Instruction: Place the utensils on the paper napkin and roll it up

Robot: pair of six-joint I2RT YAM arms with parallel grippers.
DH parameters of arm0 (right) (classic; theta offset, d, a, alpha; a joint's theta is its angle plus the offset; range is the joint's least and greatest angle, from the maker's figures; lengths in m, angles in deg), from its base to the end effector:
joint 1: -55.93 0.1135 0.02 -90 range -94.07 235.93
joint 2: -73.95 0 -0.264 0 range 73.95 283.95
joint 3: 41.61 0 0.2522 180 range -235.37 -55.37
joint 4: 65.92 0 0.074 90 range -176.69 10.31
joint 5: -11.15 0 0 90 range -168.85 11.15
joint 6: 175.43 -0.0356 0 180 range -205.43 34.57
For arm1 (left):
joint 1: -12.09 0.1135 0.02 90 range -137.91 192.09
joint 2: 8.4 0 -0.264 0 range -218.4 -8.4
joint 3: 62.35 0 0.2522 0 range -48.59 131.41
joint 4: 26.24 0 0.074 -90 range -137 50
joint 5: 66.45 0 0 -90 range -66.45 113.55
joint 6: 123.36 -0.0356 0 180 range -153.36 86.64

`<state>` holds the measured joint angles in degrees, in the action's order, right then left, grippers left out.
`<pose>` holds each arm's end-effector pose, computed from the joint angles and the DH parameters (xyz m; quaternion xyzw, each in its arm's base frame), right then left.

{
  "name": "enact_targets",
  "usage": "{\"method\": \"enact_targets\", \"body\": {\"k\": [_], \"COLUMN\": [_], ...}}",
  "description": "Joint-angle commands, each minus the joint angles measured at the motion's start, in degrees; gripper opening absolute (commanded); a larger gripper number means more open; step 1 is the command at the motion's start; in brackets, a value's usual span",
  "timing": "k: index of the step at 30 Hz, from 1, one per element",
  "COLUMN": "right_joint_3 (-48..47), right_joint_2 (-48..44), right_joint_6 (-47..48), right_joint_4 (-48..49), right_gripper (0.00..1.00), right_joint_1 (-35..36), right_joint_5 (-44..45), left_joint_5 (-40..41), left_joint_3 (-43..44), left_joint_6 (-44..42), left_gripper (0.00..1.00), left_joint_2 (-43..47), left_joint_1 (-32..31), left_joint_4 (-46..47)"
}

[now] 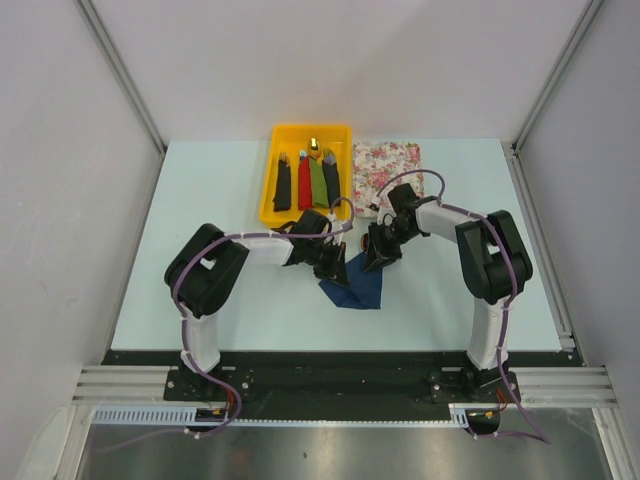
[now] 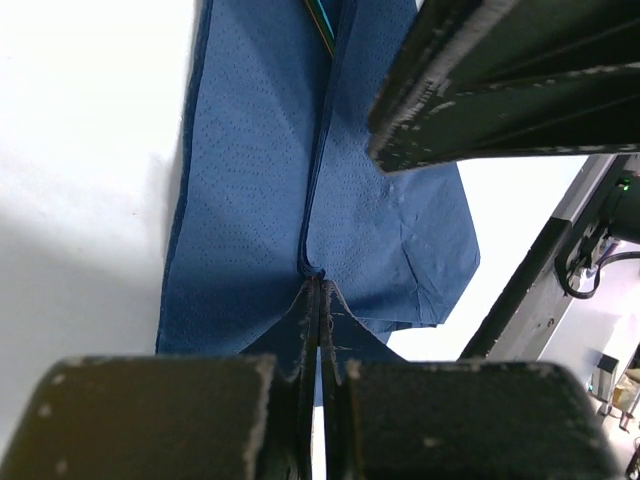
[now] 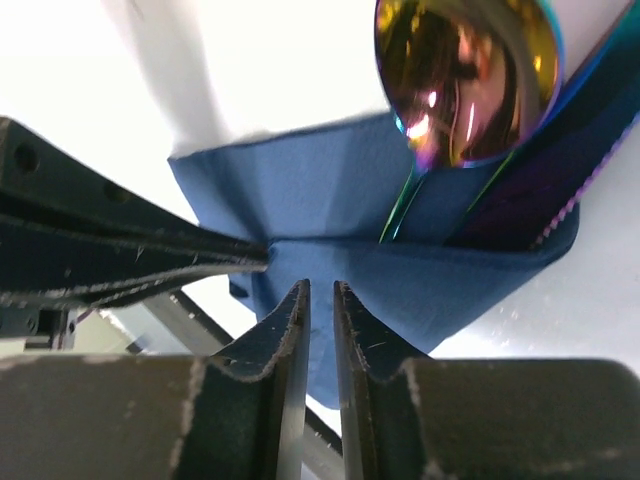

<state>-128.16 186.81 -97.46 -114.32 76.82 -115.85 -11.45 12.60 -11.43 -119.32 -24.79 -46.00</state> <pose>0.3433 0.1540 0.1462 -0.1147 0.9338 0.3373 0.0319 0.2889 -0.2423 0.1267 0.2064 0.8921 -0.3883 0.1037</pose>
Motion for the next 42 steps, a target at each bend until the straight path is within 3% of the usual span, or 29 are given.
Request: {"method": "enact_targets", "body": {"k": [1,12,14,17,22,31,42], "right_joint_3": [-2.26,-0.77,0.02,1.16,2.83,3.45,3.27], "right_joint_2": [0.96,3.68,3.95,3.95,3.42,2.81,1.67], "right_joint_6": [-1.5,0.78,1.48,2.45,3.51,4.3,2.45], "right_joint_4": [3.69,3.43,2.9,2.73,3.6,4.57,6.77], "right_gripper": [0.18,0.06,0.02,0.01,0.01,0.0,0.03], "right_joint_1": [0.65,1.53,1.88,1.97,1.88,1.35,-0.4], "right_joint_5": [2.72,9.74,10.71,10.54,9.22,7.73,5.71], "left_joint_5": [1.69,1.69,1.08,-0.15,-1.56,-1.56,-2.0], "left_joint_3": [-0.89,-1.77,-2.3,-5.19,-5.3,-1.17,-1.07], "left_joint_6": [-1.63,-1.37,-1.11,0.04,-3.47,-2.69,7.16], "left_gripper": [0.0,0.0,0.06,0.29,0.36,0.27,0.07], "left_joint_2": [2.46,2.63,3.33,7.45,14.05,8.7,-2.2], "left_joint_1": [-0.47,-0.21,0.32,2.95,3.67,-3.36,-3.9], "left_joint_4": [-1.3,-0.86,-0.16,4.58,8.28,10.39,13.82]}}
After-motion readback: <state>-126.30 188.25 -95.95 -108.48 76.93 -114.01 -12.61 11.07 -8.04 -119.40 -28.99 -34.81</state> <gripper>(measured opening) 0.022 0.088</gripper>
